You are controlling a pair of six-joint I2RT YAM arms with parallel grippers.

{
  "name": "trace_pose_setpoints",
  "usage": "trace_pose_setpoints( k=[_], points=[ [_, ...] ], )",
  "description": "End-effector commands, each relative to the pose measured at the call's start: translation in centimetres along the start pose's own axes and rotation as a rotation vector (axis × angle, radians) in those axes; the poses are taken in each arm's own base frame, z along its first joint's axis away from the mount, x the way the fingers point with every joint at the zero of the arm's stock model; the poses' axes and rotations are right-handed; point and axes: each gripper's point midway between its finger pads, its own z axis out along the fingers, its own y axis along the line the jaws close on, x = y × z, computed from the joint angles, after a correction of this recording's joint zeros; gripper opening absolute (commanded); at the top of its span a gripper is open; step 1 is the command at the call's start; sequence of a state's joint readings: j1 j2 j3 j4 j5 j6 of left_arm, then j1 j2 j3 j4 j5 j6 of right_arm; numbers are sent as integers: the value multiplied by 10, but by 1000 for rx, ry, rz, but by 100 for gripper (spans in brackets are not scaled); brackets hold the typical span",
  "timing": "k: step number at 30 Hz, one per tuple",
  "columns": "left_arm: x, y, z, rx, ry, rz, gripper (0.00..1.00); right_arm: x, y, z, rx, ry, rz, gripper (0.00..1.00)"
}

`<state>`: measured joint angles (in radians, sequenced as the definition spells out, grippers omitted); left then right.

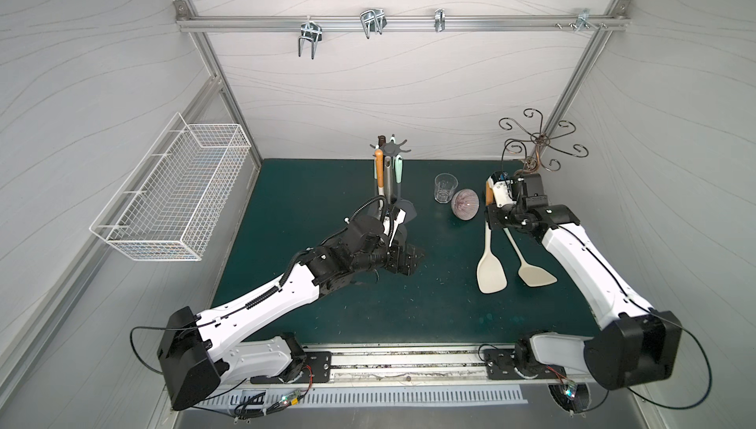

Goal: Take the spatula off the kitchen utensil rack
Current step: Place the spatula at the center of the board.

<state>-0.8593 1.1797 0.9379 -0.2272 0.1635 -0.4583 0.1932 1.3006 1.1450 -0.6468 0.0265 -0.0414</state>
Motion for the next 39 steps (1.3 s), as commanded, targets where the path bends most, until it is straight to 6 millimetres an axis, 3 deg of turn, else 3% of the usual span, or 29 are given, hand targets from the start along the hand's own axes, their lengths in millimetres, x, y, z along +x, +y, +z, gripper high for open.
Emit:
trace_pose_setpoints(
  k=[1,18,23,39],
  points=[
    [-21,-19,-1,56,-42,-2,100,5,-12,3,12,63,63,0],
    [-17,-17,2,58,-37,7,100,42,-41,74,70,464,84,0],
    [-17,-14,-1,42,-42,20,100,39,-49,93,106,486,84,0],
    [-16,-8,1,14,-39,38,100,67,-59,145,104,572,108,0]
  ],
)
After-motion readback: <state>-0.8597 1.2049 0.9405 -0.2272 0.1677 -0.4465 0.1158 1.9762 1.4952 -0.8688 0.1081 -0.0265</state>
